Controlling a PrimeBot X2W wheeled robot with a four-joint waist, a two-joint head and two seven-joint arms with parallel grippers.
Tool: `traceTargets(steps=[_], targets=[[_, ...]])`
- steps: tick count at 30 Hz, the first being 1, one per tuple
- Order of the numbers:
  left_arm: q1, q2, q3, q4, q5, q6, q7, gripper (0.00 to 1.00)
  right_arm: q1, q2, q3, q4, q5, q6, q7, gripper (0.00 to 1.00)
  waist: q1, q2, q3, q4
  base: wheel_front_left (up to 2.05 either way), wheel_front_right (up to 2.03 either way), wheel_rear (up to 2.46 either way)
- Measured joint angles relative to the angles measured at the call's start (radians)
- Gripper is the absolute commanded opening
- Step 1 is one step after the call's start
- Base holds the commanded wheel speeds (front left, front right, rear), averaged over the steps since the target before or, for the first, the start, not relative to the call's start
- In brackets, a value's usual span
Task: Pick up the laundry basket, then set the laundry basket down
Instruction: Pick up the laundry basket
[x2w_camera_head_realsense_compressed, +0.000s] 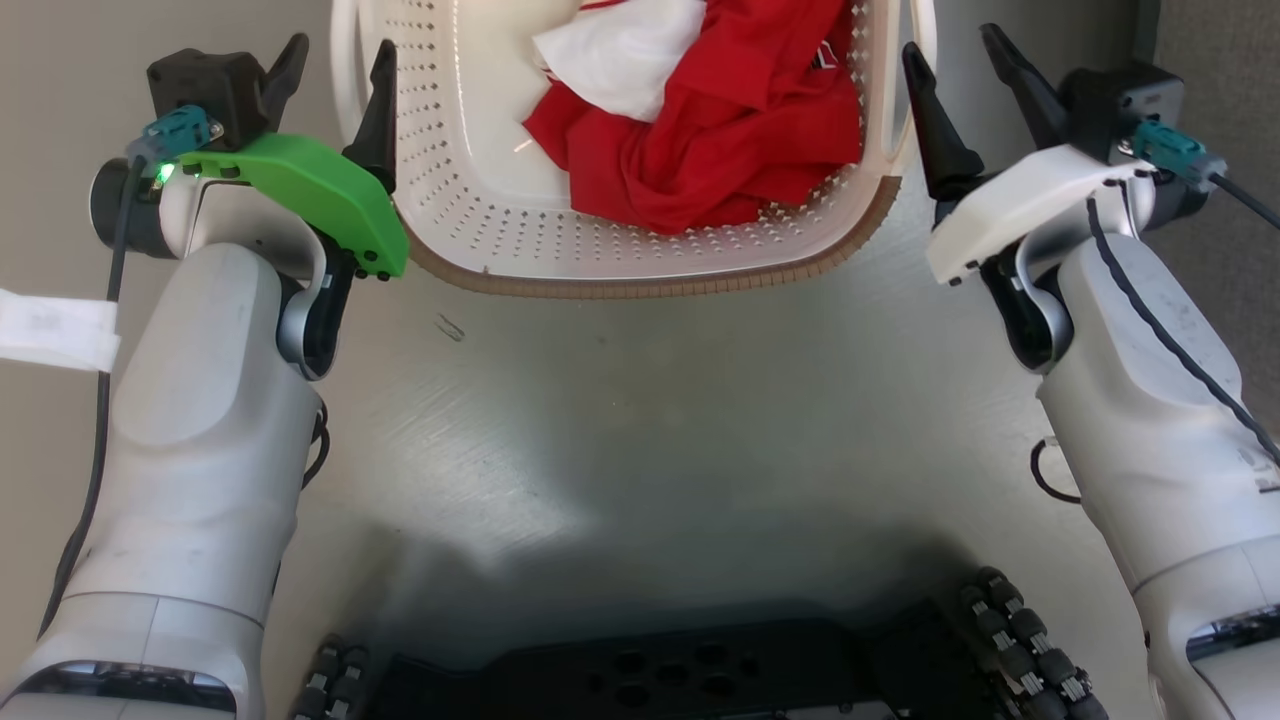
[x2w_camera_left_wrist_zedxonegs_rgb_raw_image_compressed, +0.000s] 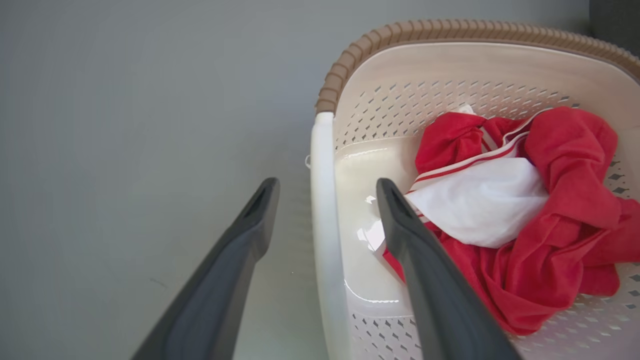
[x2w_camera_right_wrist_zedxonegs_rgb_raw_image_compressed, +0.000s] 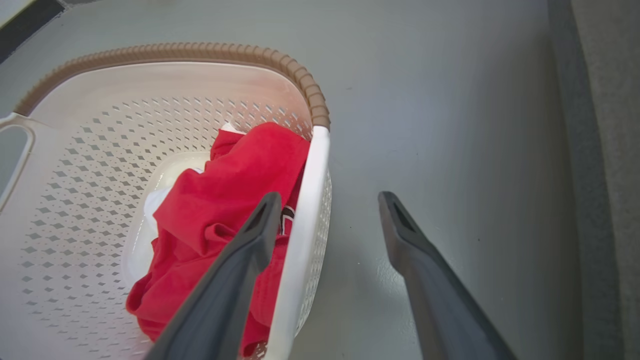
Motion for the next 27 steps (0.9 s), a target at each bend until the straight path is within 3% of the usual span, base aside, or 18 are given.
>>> traceTargets(steps=[17, 18, 19, 27], targets=[[-0.135, 0.002, 0.006, 0.148, -0.035, -0.01, 0.032, 1.0, -0.121, 0.026, 0.055, 0.118, 0.005, 0.009, 0.0, 1.0, -0.0001, 0.0, 0.079, -0.026, 0.0, 0.0, 0.0], [-0.143, 0.002, 0.007, 0.158, -0.035, -0.01, 0.032, 0.65, -0.128, 0.026, 0.058, 0.125, 0.006, 0.009, 0.0, 0.0, -0.0001, 0.0, 0.082, -0.027, 0.0, 0.0, 0.0], [-0.147, 0.002, 0.006, 0.164, -0.035, -0.01, 0.031, 0.0, -0.133, 0.027, 0.06, 0.135, 0.007, 0.009, 0.0, 0.0, -0.0001, 0.0, 0.085, -0.027, 0.0, 0.0, 0.0], [-0.166, -0.026, -0.001, 0.218, -0.042, -0.014, -0.004, 0.0, -0.163, 0.062, 0.062, 0.175, 0.026, 0.009, -0.004, 0.0, -0.0001, 0.0, 0.084, -0.03, 0.0, 0.0, 0.0]])
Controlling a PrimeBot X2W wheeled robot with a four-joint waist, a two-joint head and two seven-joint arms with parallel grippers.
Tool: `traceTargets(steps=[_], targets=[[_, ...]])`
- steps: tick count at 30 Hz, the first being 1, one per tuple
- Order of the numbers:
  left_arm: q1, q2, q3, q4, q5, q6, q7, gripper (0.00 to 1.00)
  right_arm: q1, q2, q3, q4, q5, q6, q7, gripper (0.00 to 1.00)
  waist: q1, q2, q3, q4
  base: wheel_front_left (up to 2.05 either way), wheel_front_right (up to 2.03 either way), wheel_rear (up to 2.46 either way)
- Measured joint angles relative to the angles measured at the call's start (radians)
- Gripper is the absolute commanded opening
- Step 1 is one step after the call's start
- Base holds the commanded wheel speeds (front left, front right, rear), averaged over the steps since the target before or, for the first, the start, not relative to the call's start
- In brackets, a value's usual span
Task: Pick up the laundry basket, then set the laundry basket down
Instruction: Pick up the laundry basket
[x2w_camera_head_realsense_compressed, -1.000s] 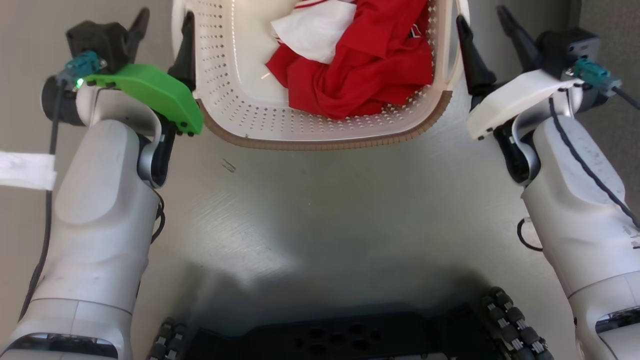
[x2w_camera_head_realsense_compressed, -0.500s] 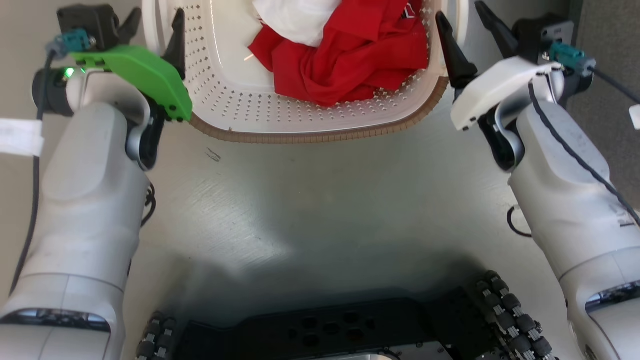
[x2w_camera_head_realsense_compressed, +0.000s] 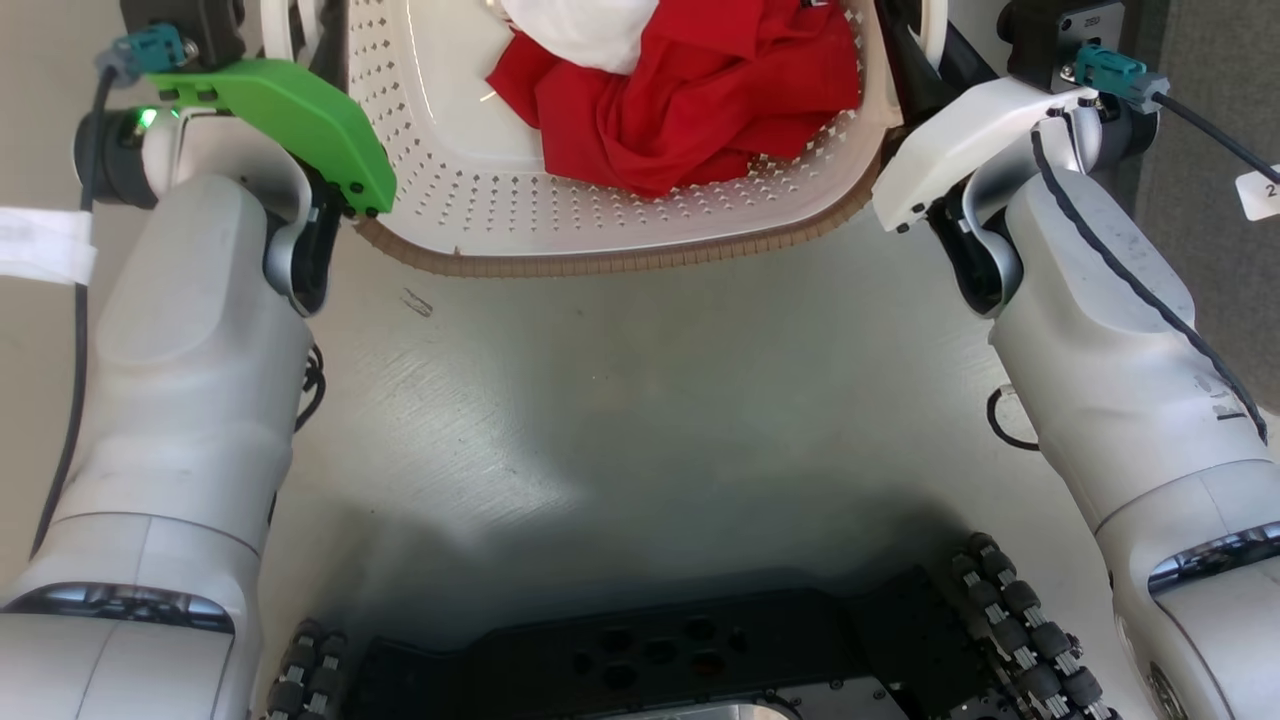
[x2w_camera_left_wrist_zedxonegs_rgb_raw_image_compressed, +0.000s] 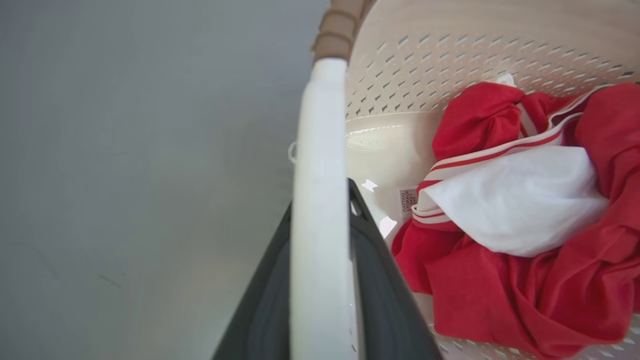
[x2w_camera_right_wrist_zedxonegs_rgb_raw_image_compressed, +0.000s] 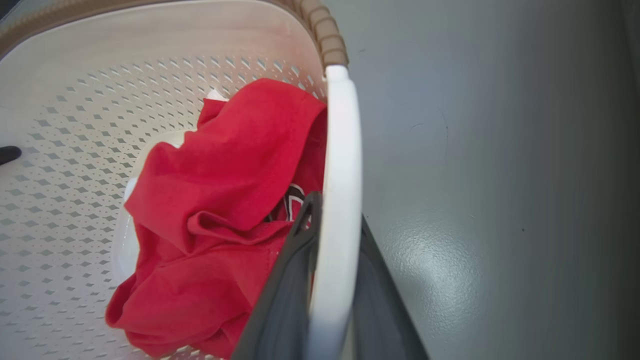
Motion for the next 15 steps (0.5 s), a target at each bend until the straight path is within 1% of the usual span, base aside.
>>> traceTargets(steps=[9, 15], targets=[[0.002, -0.013, -0.005, 0.08, -0.009, -0.002, -0.033, 0.0, -0.004, 0.011, -0.001, 0.072, 0.003, 0.0, 0.0, 0.0, 0.0, 0.0, -0.049, 0.003, 0.0, 0.0, 0.0], [0.005, -0.027, -0.005, 0.141, -0.019, -0.004, -0.046, 0.0, -0.004, 0.02, -0.002, 0.126, 0.019, 0.008, 0.002, 0.0, 0.0, 0.0, -0.111, 0.004, 0.0, 0.0, 0.0]])
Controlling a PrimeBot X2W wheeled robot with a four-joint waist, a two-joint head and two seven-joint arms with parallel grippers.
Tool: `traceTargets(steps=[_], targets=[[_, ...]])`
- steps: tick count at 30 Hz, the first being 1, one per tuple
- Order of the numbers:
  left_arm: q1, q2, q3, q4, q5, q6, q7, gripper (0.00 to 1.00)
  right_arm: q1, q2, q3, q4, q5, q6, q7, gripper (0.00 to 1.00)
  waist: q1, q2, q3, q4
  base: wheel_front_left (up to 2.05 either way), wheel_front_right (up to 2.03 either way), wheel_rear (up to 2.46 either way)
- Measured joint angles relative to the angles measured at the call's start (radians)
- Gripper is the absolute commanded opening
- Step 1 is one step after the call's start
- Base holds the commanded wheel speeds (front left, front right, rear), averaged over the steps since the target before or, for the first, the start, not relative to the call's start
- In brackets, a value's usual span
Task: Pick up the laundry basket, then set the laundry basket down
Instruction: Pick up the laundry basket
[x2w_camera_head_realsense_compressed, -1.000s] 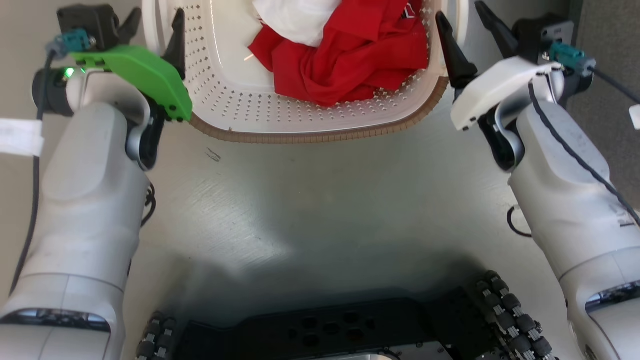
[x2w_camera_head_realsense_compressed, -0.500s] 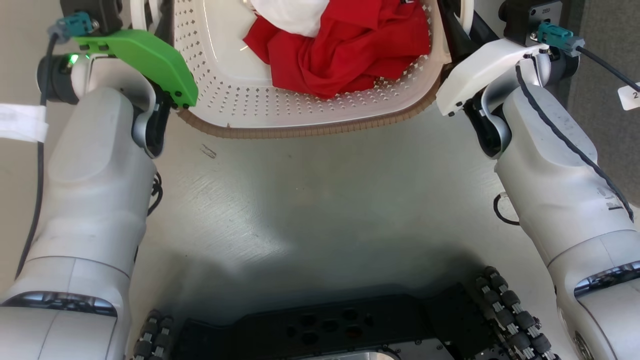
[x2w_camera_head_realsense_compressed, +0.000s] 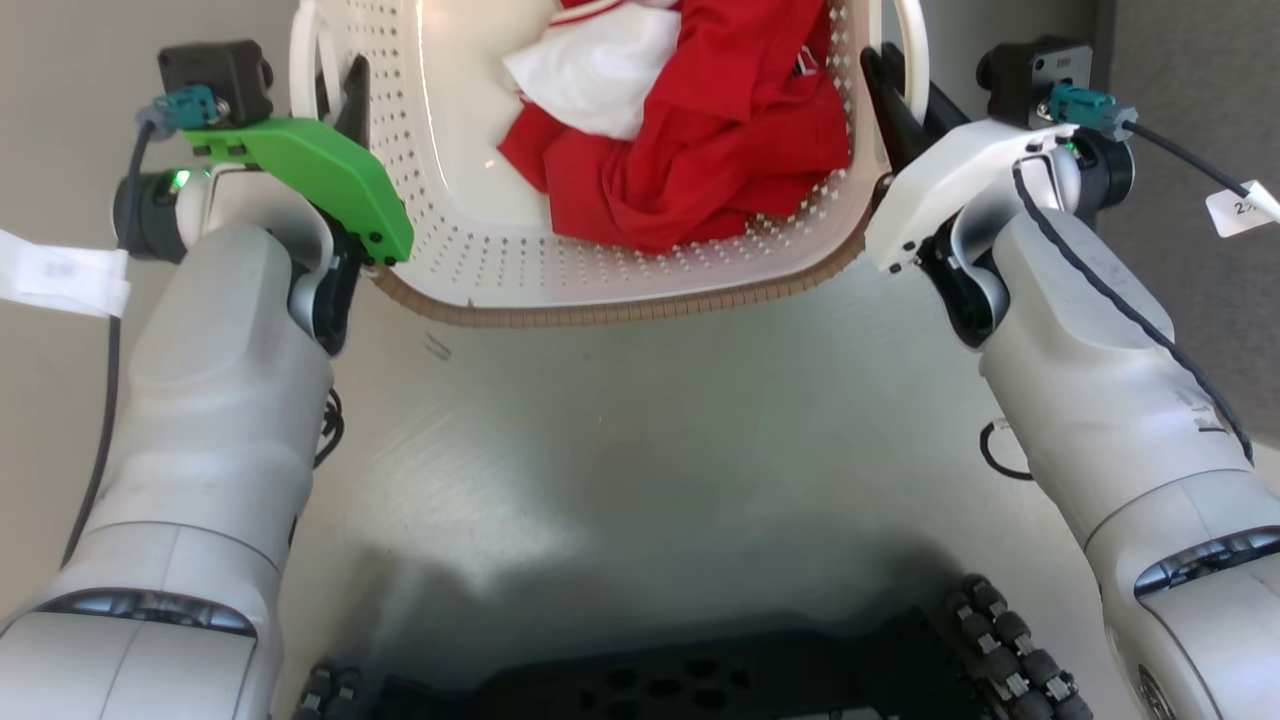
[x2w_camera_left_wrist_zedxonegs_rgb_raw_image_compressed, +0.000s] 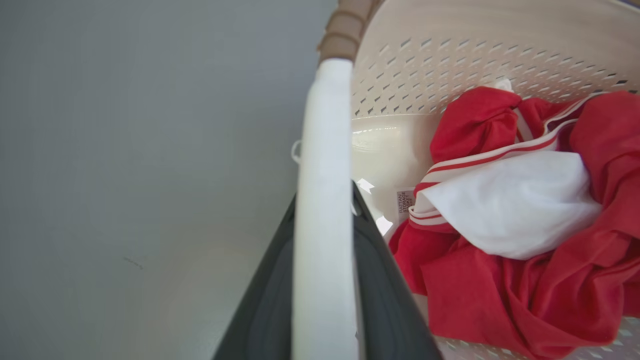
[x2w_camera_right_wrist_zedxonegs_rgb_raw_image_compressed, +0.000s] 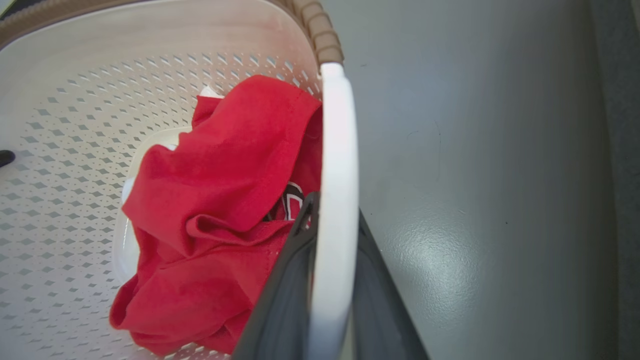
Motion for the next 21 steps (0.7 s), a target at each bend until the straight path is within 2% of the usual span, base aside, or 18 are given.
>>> traceTargets(steps=[10, 21], targets=[[0.046, -0.017, 0.0, 0.091, -0.03, -0.001, 0.005, 0.0, 0.021, 0.019, 0.027, 0.105, 0.022, 0.004, 0.004, 0.0, 0.0, 0.0, -0.133, -0.006, 0.0, 0.0, 0.0], [0.098, -0.031, 0.002, 0.153, -0.061, -0.004, 0.063, 0.0, 0.051, 0.033, 0.068, 0.178, 0.053, 0.004, 0.073, 0.0, 0.0, 0.0, -0.285, -0.017, 0.0, 0.0, 0.0]])
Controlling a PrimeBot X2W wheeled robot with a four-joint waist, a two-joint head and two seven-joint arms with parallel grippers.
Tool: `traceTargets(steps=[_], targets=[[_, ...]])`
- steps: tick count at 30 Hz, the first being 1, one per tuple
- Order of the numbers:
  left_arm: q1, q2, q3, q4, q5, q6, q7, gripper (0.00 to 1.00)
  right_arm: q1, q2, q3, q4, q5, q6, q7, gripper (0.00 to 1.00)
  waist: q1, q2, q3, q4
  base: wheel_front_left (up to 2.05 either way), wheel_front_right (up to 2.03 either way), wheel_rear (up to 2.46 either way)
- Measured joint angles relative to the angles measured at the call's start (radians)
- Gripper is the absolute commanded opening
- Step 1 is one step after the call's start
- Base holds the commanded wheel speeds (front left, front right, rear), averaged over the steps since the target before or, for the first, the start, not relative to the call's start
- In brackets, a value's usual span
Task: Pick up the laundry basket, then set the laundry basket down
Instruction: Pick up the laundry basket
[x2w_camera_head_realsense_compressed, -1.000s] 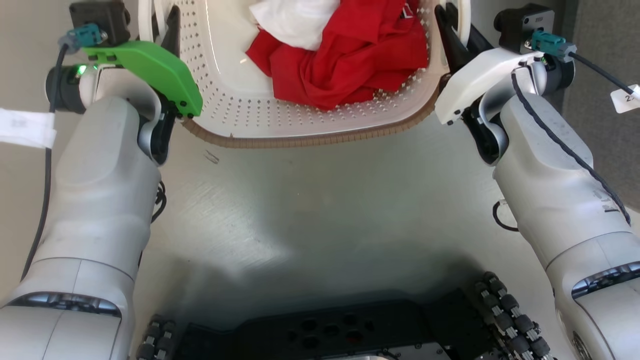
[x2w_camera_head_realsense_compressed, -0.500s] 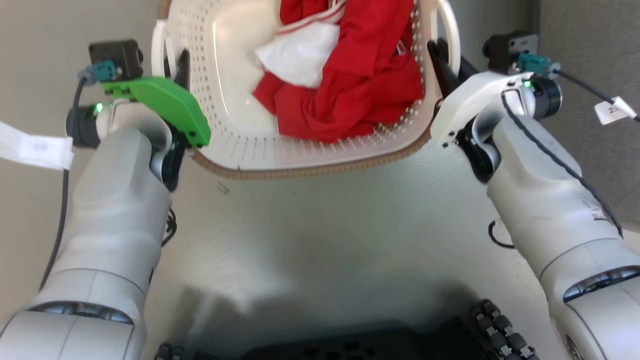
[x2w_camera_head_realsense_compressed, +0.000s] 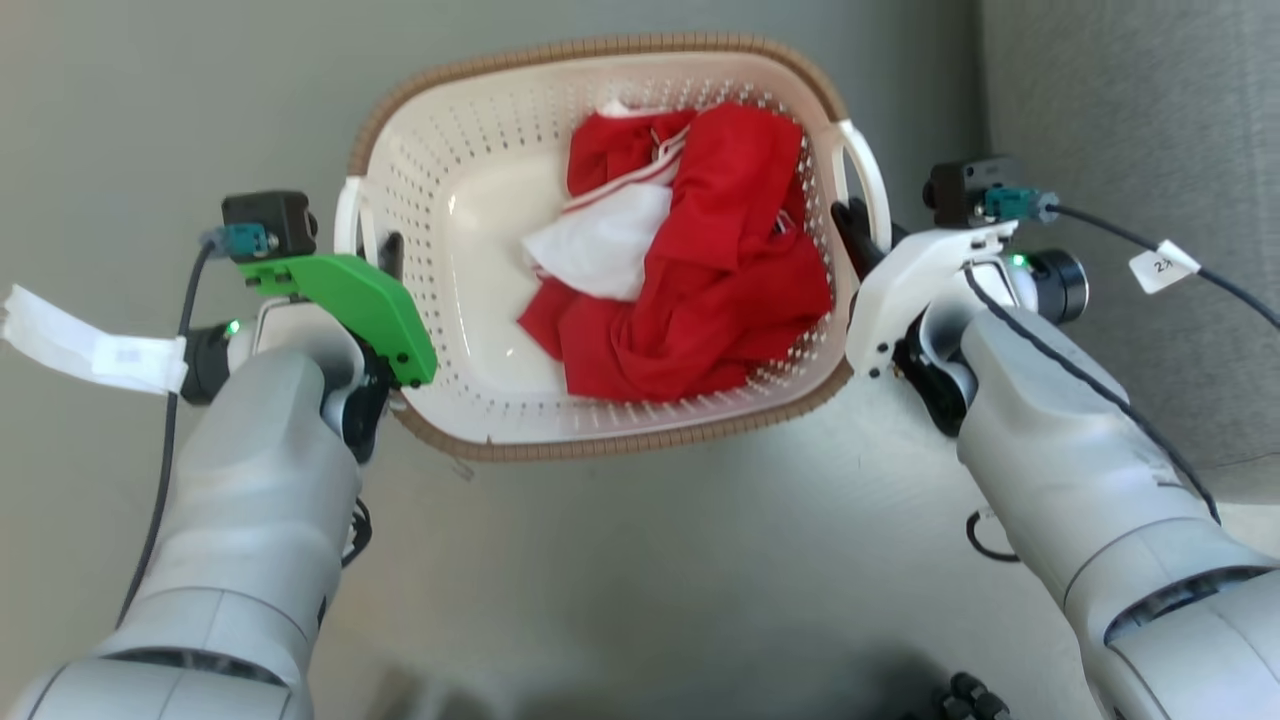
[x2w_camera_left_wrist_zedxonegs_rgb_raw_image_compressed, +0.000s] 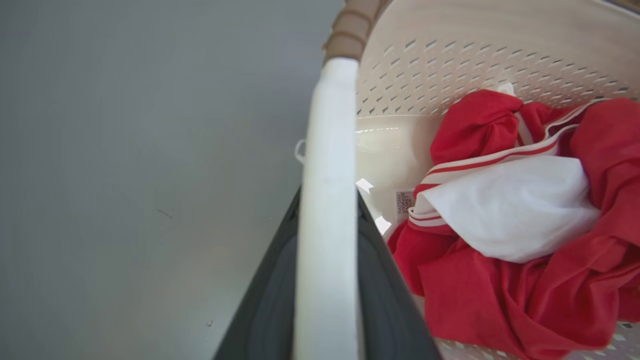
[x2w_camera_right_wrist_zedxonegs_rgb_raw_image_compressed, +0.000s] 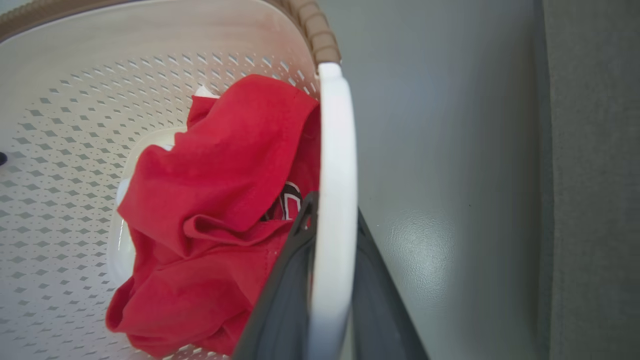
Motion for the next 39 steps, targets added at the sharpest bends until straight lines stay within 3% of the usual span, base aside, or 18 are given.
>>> traceTargets(steps=[39], targets=[[0.303, -0.012, -0.003, 0.035, -0.114, -0.002, 0.184, 0.0, 0.281, 0.014, 0.132, 0.026, 0.186, 0.009, 0.21, 0.0, -0.0001, 0.0, -0.514, -0.021, 0.0, 0.0, 0.0]])
